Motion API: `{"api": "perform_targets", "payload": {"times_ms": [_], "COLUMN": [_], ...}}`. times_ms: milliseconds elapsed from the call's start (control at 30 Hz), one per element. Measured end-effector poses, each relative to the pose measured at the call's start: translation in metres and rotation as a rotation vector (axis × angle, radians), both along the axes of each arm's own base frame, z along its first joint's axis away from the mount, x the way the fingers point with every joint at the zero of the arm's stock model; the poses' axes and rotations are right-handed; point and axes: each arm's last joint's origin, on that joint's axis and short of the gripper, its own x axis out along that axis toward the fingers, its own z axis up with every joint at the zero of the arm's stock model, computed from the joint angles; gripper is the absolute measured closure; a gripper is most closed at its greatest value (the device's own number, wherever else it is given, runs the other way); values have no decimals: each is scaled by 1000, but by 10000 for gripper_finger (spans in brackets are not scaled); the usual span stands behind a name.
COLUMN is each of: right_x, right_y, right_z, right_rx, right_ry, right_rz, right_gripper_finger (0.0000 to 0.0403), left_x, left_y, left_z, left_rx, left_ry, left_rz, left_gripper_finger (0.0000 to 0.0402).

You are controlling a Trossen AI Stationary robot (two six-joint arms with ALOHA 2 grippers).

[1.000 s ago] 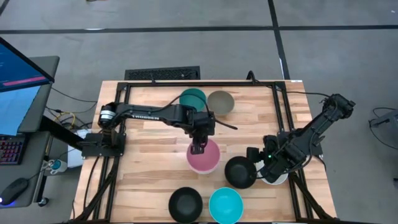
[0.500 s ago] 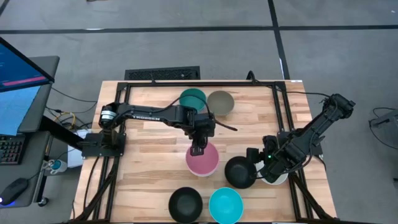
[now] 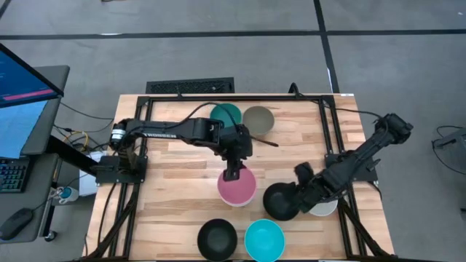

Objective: Nest bowls inside each other
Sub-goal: Stack the right black bowl on the top of the pink bowl

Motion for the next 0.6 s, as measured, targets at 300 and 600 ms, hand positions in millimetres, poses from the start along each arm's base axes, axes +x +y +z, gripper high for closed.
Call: {"api": "perform_targets", "payload": {"times_ms": [300, 600], "right_x": [14, 27], "right_y": [-7, -4], "right_z": [-16, -26], "right_rx": [-34, 18], "right_ry": [146, 146], "right_rz": [233, 326], "right_gripper_finger": [172, 172], "left_x": [-3, -7], "left_y": [-8, -9], "left_z": [-2, -3], "left_rx": [31, 48], "left_ry": [39, 69], "left_rz": [-7, 13], "left_gripper_finger": [248, 248]}}
